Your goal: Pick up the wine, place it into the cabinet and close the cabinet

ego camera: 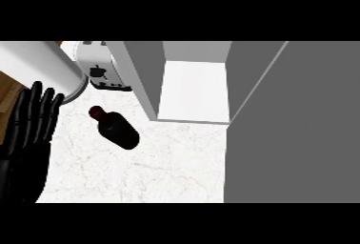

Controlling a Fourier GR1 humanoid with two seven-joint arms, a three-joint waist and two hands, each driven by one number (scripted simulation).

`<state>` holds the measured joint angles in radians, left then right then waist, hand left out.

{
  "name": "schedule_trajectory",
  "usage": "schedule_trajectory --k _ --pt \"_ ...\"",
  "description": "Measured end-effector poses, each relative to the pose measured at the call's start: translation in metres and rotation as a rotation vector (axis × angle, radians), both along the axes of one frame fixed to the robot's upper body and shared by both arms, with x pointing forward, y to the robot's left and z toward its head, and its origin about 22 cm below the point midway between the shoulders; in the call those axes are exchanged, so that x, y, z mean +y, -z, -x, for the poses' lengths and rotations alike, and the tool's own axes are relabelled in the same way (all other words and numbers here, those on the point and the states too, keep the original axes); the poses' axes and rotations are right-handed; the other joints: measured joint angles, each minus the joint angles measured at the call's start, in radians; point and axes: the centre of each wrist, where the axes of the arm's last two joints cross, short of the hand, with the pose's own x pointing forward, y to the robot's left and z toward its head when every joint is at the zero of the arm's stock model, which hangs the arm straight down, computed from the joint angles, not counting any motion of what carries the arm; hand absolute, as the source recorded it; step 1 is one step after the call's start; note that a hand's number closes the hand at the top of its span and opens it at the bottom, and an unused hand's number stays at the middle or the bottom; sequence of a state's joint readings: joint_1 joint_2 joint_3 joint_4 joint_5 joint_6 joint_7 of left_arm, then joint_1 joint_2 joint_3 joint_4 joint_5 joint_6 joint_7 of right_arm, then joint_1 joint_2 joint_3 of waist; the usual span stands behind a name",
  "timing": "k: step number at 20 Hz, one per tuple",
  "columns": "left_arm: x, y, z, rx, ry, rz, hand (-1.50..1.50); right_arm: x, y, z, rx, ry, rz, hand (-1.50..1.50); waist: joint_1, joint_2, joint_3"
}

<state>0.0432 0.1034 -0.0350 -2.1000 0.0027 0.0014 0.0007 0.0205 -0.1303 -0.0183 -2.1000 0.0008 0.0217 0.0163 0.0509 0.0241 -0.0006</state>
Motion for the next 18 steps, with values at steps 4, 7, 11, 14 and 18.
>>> schedule_trajectory --k 4,7,11,14,18 --pt "0.013 0.002 -0.007 0.001 0.148 0.001 -1.50 0.010 -0.001 0.003 0.003 -0.029 -0.016 -1.50 -0.036 -0.015 -0.001" --pt "0.019 0.008 -0.013 0.027 0.341 0.027 -1.50 0.014 0.000 0.008 0.010 -0.079 -0.028 -1.50 -0.056 -0.018 -0.002" --pt "0.033 0.013 -0.016 0.122 0.513 0.122 -1.50 0.024 -0.011 0.024 0.043 -0.193 -0.032 -1.50 -0.061 -0.023 -0.002" --pt "0.055 0.003 -0.020 0.159 0.583 0.162 -1.50 0.030 -0.026 0.038 0.048 -0.225 -0.034 -1.50 -0.058 -0.025 -0.001" --pt "0.070 -0.018 -0.018 0.185 0.634 0.189 -1.50 0.034 -0.054 0.054 0.064 -0.242 -0.032 -1.50 -0.053 -0.026 0.000"
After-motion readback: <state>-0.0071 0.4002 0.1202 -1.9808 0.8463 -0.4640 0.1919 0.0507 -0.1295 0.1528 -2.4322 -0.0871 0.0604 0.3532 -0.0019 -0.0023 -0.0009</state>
